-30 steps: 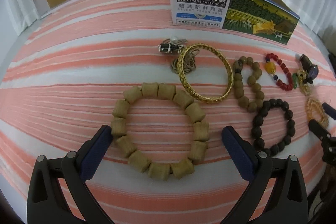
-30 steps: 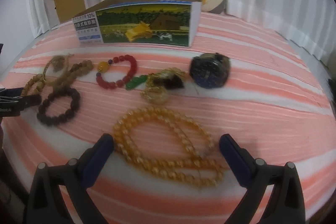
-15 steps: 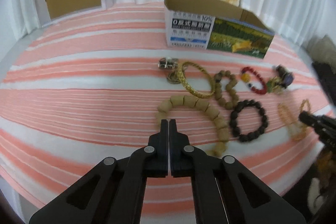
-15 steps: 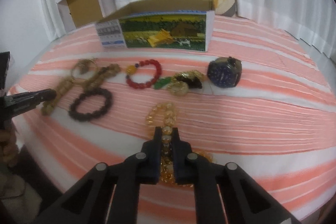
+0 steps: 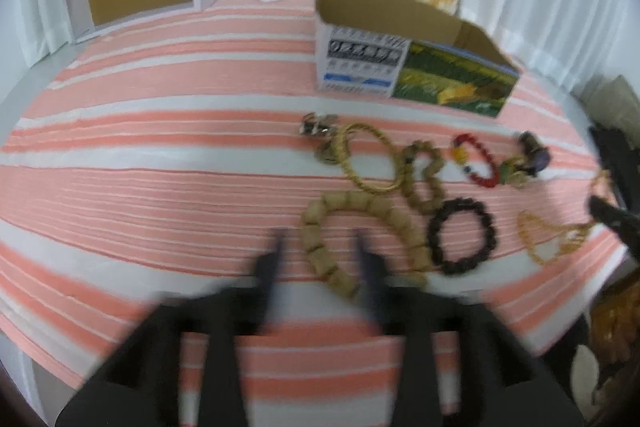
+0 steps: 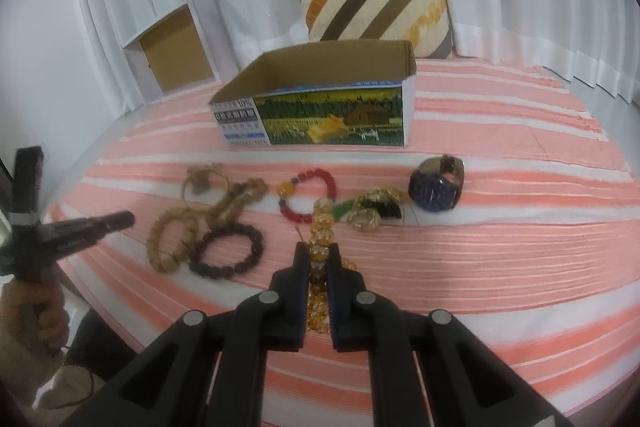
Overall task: Organize jewelry
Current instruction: 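Grasp the amber bead necklace with the right tool while the left tool grasps the wooden bead bracelet, then carry both held pieces into the cardboard box and open both tools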
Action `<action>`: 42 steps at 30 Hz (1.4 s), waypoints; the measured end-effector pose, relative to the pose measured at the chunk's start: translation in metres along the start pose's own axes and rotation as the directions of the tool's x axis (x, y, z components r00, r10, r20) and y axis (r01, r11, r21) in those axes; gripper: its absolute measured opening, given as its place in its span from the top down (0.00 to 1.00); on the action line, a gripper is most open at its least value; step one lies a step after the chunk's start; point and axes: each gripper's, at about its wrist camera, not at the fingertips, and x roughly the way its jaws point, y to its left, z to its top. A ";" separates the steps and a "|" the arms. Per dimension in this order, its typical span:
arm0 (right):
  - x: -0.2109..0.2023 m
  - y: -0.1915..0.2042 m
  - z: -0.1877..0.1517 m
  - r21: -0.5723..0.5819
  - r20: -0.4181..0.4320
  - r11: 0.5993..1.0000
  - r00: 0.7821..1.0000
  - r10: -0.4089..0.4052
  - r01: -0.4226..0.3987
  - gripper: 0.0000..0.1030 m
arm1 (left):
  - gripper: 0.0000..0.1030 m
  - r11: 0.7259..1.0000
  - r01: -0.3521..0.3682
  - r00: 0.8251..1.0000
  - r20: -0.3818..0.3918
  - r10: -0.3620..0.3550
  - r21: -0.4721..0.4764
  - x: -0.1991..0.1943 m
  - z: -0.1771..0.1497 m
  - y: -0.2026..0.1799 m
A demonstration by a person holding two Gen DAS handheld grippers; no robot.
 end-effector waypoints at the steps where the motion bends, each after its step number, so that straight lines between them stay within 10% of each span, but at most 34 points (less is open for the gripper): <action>1: -0.001 0.001 0.001 0.001 0.003 1.000 1.000 0.005 -0.005 0.92 | 0.31 1.000 -0.019 1.000 -0.001 0.019 0.002 0.005 0.000 0.000; 3: -0.003 0.004 0.001 0.000 0.004 1.000 1.000 0.013 -0.013 0.92 | 0.35 1.000 -0.025 0.999 -0.027 0.026 0.012 0.016 0.001 -0.001; 8: -0.012 0.007 0.007 0.002 0.024 1.000 0.999 0.026 -0.026 0.92 | 0.88 0.997 -0.034 0.996 -0.074 0.039 0.072 0.036 -0.002 -0.012; 25: -0.023 0.010 0.098 0.001 0.109 0.995 0.990 0.094 -0.095 0.92 | 0.89 0.988 0.147 0.981 0.125 -0.150 0.038 -0.060 0.124 -0.054; 42: 0.031 0.003 0.269 -0.019 0.165 0.993 0.979 0.121 -0.119 0.92 | 0.89 0.984 0.165 0.980 0.103 -0.170 0.063 0.001 0.268 -0.100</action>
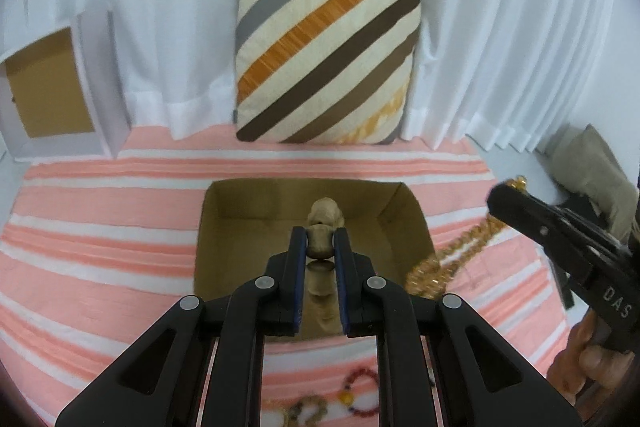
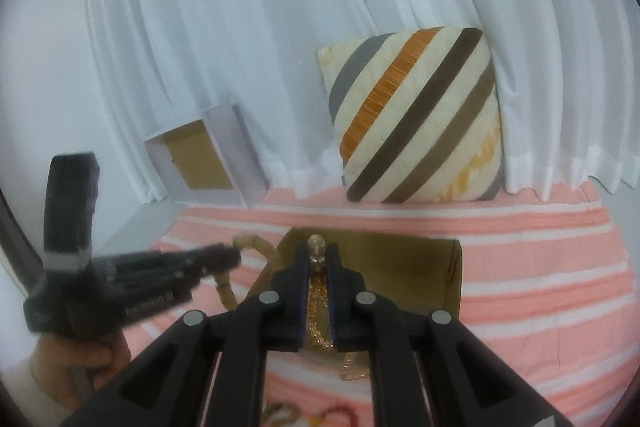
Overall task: Organize jewelry
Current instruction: 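Carry both held pieces into the cardboard box and open both tools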
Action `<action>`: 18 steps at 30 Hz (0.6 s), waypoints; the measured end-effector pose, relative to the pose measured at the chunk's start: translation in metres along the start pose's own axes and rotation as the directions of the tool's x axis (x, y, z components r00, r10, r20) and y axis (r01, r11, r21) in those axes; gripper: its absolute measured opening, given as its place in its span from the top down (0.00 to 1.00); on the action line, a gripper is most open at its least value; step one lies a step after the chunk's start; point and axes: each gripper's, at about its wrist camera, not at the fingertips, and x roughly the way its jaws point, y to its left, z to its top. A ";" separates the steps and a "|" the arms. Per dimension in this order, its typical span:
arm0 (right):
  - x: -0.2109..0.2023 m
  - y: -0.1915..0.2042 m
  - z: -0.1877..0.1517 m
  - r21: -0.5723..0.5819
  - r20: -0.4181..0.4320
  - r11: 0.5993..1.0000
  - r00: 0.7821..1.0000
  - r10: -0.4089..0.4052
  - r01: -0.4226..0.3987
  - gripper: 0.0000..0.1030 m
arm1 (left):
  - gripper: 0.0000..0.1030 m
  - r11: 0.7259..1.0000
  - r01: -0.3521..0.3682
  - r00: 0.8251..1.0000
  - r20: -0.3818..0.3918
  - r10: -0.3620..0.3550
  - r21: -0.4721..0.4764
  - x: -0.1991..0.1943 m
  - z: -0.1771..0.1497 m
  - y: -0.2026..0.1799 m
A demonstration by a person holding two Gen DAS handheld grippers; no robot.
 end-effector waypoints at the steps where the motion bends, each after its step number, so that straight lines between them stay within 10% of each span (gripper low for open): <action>1: 0.009 -0.004 0.002 0.004 -0.009 1.000 1.000 -0.005 0.005 0.92 | 0.89 1.000 0.000 1.000 -0.008 0.000 -0.006 0.005 0.000 0.001; 7: 0.066 -0.031 -0.017 0.035 -0.093 0.998 0.994 -0.056 0.060 0.91 | 0.85 0.999 -0.035 0.997 -0.075 0.034 -0.013 0.054 -0.017 0.007; 9: 0.077 -0.039 -0.029 0.049 -0.121 0.996 0.991 -0.064 0.071 0.88 | 0.62 0.999 -0.048 0.995 -0.088 0.047 -0.015 0.065 -0.024 0.011; 10: 0.082 -0.043 -0.033 0.055 -0.134 0.995 0.988 -0.071 0.079 0.72 | 0.37 0.998 -0.058 0.995 -0.088 0.056 -0.018 0.067 -0.026 0.012; 12: 0.086 -0.049 -0.042 0.066 -0.132 0.992 0.987 -0.096 0.105 0.36 | 0.22 0.997 -0.078 0.995 -0.065 0.076 -0.023 0.067 -0.032 0.015; 18: 0.085 -0.051 -0.063 0.042 -0.122 0.987 0.981 -0.148 0.154 0.34 | 0.22 0.996 -0.089 0.994 -0.062 0.087 -0.019 0.064 -0.048 0.020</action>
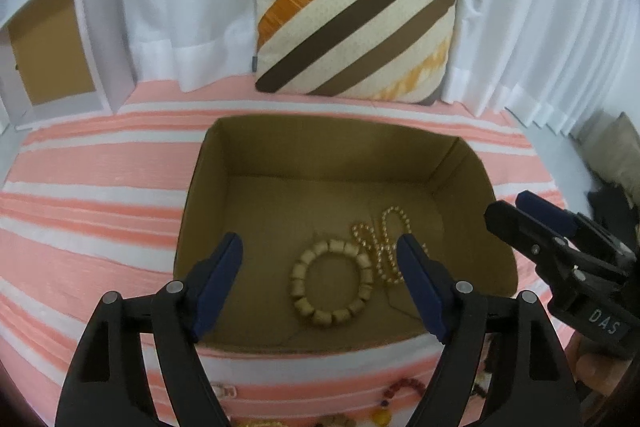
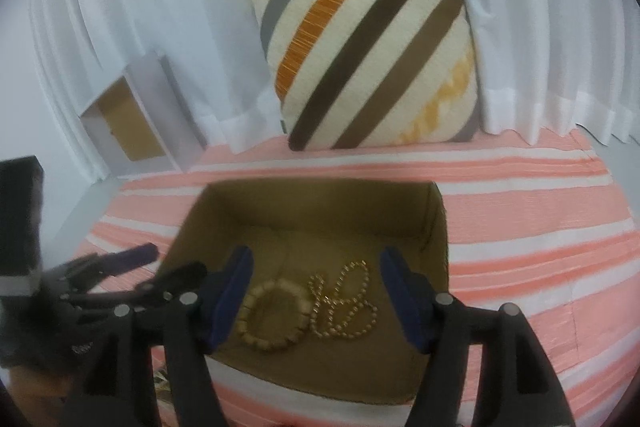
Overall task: Organize jewelry
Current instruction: 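Carry both held pieces into the cardboard box and open both tools, then withdraw both tools from the box back over the jewelry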
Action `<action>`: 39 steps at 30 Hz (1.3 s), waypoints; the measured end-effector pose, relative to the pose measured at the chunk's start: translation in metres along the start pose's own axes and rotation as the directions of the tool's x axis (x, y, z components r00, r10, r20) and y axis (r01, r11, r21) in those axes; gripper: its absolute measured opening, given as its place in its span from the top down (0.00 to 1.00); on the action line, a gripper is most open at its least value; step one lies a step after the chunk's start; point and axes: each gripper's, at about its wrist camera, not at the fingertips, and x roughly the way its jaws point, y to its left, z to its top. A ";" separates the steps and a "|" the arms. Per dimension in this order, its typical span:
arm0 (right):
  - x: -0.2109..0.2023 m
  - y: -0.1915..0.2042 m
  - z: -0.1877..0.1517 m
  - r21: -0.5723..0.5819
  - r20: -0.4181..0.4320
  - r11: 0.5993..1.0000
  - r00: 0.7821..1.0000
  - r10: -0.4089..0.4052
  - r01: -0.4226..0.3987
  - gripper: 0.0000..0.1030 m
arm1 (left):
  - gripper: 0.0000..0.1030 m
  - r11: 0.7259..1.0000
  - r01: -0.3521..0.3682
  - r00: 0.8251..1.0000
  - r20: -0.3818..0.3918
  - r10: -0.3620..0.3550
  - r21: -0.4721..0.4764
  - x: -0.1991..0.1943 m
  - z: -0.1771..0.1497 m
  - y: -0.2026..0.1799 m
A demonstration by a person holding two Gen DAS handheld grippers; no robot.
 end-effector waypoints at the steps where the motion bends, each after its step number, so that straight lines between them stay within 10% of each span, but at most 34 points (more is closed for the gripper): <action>1: -0.001 0.001 -0.004 -0.008 0.002 1.000 1.000 -0.003 0.003 0.34 | 0.21 1.000 -0.003 1.000 0.004 0.003 0.004 -0.003 -0.005 0.000; 24: -0.117 0.005 -0.207 -0.094 0.081 0.981 0.983 -0.162 0.169 0.34 | 0.16 0.999 -0.005 1.000 -0.004 0.006 0.053 -0.096 -0.221 0.008; 39: -0.119 -0.007 -0.283 -0.067 0.002 0.971 0.974 -0.229 0.228 0.34 | 0.16 0.998 -0.056 0.998 -0.041 0.057 0.026 -0.066 -0.254 0.010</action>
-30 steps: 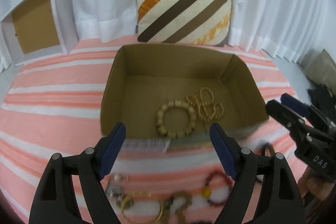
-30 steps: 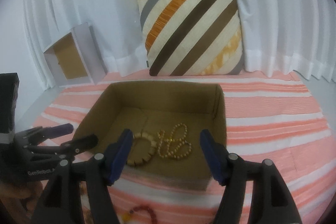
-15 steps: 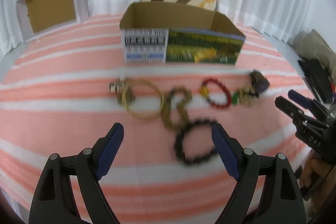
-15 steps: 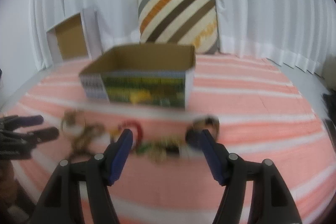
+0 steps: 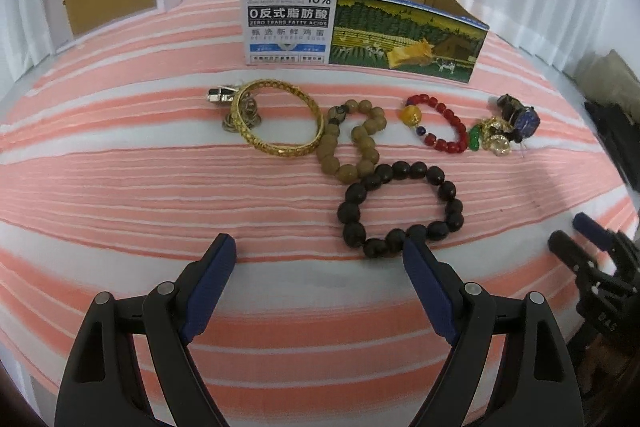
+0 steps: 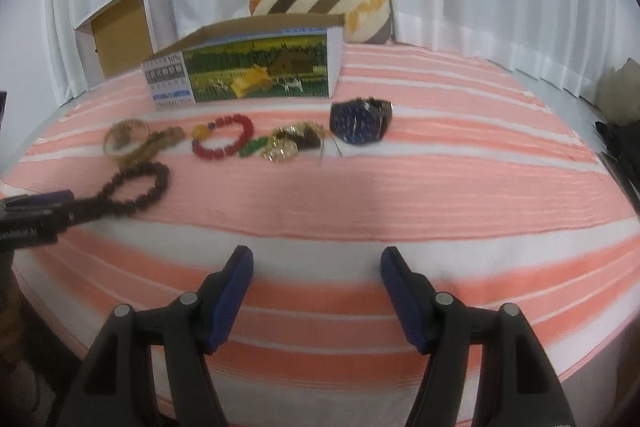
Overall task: Organize jewelry
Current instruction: 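Withdraw both tools from the box back over the jewelry, then grasp the red bead bracelet with the right tool while the left tool grasps the black bead bracelet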
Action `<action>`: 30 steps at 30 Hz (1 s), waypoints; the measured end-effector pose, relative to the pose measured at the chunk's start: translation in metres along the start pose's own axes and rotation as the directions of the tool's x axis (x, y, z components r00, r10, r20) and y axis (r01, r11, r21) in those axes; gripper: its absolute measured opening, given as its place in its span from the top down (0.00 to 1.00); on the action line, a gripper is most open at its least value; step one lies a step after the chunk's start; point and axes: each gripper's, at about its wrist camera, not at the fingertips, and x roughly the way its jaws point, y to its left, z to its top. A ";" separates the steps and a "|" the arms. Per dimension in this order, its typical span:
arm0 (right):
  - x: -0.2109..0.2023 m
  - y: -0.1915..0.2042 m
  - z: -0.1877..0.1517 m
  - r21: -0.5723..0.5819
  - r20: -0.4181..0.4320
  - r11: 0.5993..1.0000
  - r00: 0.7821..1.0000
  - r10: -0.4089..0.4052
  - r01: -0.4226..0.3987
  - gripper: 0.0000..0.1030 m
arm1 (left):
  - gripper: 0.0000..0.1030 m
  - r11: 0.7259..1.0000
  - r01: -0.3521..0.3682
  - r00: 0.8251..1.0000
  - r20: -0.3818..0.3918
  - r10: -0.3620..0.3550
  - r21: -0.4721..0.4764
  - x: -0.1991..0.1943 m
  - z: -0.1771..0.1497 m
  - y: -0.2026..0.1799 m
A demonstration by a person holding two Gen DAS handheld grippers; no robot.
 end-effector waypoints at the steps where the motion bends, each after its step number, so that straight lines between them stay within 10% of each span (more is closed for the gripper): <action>1: 0.001 0.000 0.001 -0.004 0.000 1.000 1.000 -0.002 0.002 0.34 | 0.15 1.000 -0.002 1.000 0.000 0.002 0.002 0.001 0.001 -0.001; 9: 0.002 0.001 -0.003 -0.022 0.023 1.000 1.000 -0.003 0.004 0.32 | 0.14 0.995 0.092 0.996 0.022 -0.091 -0.036 -0.008 0.004 -0.001; 18: 0.002 0.002 -0.003 -0.024 0.025 1.000 1.000 -0.003 0.003 0.30 | 0.28 0.997 -0.067 0.997 -0.021 0.068 0.035 0.020 0.019 -0.020; 30: 0.004 0.012 0.022 0.027 -0.054 0.995 0.994 0.099 -0.098 0.28 | 0.52 0.995 -0.095 0.995 -0.012 0.095 0.038 0.005 0.005 0.005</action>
